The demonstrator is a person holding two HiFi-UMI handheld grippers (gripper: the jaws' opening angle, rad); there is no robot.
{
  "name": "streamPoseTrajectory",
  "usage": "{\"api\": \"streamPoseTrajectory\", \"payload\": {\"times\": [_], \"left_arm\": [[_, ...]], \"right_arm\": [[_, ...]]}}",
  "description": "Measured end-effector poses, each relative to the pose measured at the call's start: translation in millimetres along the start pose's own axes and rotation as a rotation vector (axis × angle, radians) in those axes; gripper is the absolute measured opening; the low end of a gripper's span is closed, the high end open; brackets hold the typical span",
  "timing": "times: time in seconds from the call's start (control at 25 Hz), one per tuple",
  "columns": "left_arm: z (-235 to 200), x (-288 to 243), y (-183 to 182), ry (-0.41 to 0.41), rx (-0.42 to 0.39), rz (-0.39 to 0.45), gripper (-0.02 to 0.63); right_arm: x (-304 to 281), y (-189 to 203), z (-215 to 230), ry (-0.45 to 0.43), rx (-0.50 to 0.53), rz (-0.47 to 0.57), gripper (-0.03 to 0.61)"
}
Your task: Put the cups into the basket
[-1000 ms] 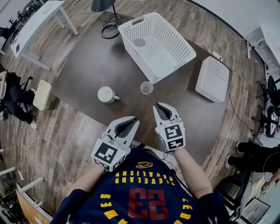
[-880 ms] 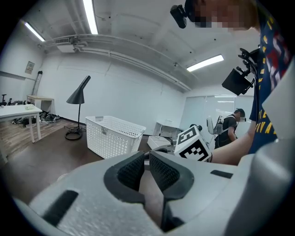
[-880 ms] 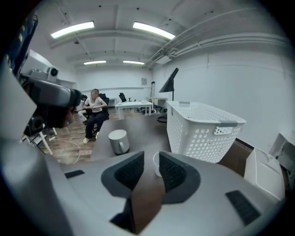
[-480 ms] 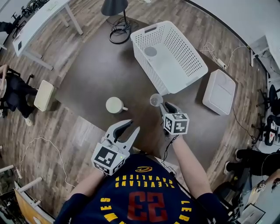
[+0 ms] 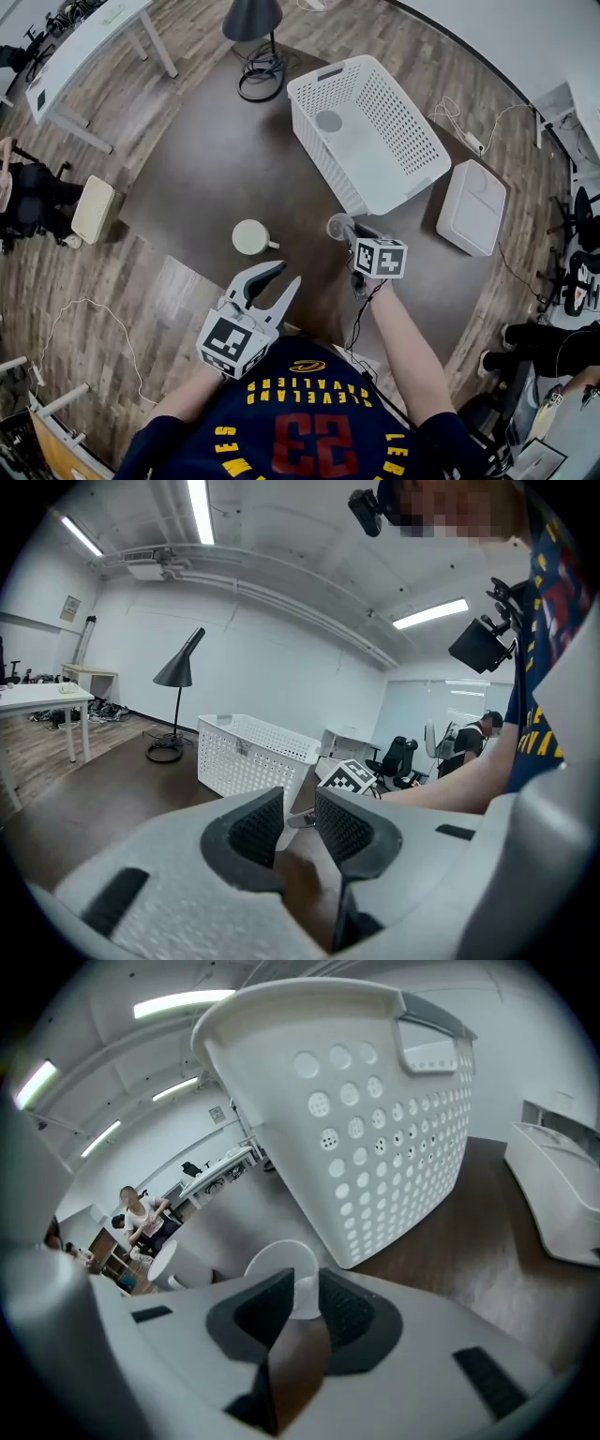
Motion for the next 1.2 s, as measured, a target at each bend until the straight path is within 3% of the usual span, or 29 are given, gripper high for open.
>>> {"api": "streamPoseTrajectory", "payload": {"times": [0.16, 0.36, 0.6, 0.88, 1.2], "left_arm": [[0.6, 1.1, 2.8, 0.006, 0.006, -0.004, 0.09], [-1.9, 2.7, 0.2, 0.005, -0.001, 0.002, 0.089], [-5.2, 4.0, -4.1, 0.006, -0.017, 0.018, 0.089], [-10.7, 0.5, -13.4, 0.01, -0.054, 0.039, 0.089], [-24.2, -14.9, -32.0, 0.047, -0.092, 0.061, 0.089]], "right_arm": [[3.0, 4.5, -2.3, 0.003, 0.0, -0.008, 0.031], [14.1, 6.1, -13.7, -0.001, 0.035, -0.027, 0.028], [61.2, -12.3, -39.7, -0.095, 0.128, -0.03, 0.027], [127.7, -78.7, -60.2, -0.179, 0.194, 0.13, 0.025], [171.8, -183.7, -55.3, -0.119, 0.272, 0.35, 0.026]]}}
Point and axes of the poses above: the fingertips, and each gripper's own axes: x backward along the fingers, z to its right, y out of its underside, the point moved 5 cm from there along x, backward along the fingers, and after that the axes turned 9 degrees about z, right-handed, at the moved point
